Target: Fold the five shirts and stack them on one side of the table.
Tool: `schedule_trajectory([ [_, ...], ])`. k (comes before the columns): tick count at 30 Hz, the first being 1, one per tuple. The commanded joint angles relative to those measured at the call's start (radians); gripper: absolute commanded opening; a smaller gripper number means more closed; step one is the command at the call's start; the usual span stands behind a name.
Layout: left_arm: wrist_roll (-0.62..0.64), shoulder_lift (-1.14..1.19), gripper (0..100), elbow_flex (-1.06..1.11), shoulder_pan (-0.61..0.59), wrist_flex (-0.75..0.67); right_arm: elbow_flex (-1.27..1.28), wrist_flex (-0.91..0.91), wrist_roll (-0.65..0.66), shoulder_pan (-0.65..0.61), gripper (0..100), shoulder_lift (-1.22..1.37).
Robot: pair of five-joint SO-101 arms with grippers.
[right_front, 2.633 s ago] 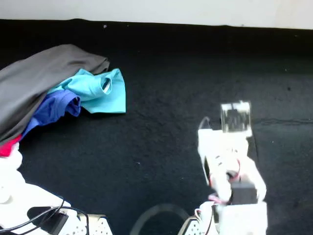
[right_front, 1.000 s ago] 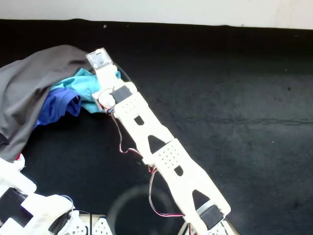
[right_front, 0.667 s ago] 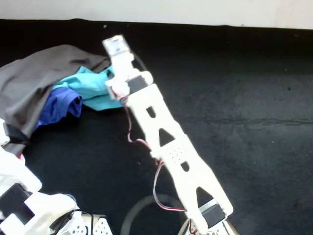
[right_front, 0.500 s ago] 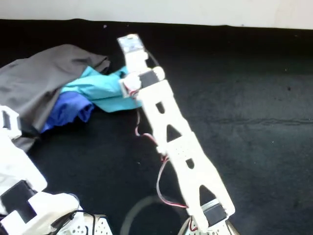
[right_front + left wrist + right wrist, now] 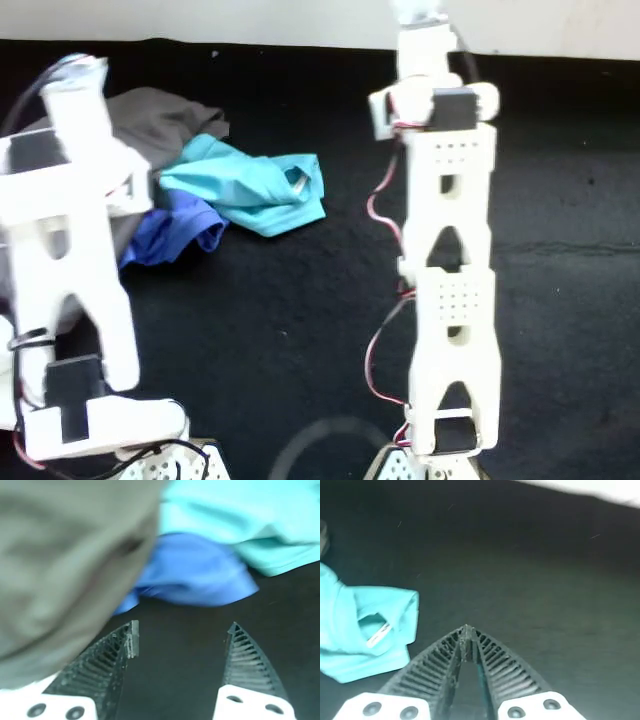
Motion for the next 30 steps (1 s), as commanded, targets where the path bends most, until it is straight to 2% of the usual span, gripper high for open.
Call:
schedule_trajectory([
  [1, 0.041, -0.013, 28, 0.051, 0.186, -0.098, -0.117, 0.013, 0.017, 0.087, 0.5, -0.142],
  [4, 0.041, 0.051, 28, 0.148, 0.242, -0.183, -0.116, 0.015, 0.017, 0.137, 0.5, -0.17],
  [8, 0.04, 0.151, 28, 0.214, 0.199, -0.279, -0.116, 0.016, 0.017, 0.188, 4.0, -0.17],
  [13, 0.002, 0.263, 28, 0.216, 0.018, -0.331, -0.114, 0.016, 0.014, 0.216, 21.2, -0.17],
  [16, -0.114, 0.303, 28, 0.216, -0.111, -0.358, -0.114, 0.016, 0.012, 0.199, 22.4, -0.168],
  [20, -0.138, 0.295, 28, 0.206, -0.277, -0.359, -0.114, 0.016, 0.011, 0.142, 22.4, -0.168],
  [23, -0.138, 0.294, 16, 0.168, -0.369, -0.358, -0.108, 0.016, -0.012, 0.096, 22.4, -0.166],
  [26, -0.138, 0.288, 1, 0.125, -0.446, -0.354, -0.033, 0.016, -0.158, 0.041, 22.4, -0.156],
  [30, -0.138, 0.286, 1, 0.038, -0.555, -0.351, 0.139, 0.015, -0.253, -0.071, 22.4, -0.117],
])
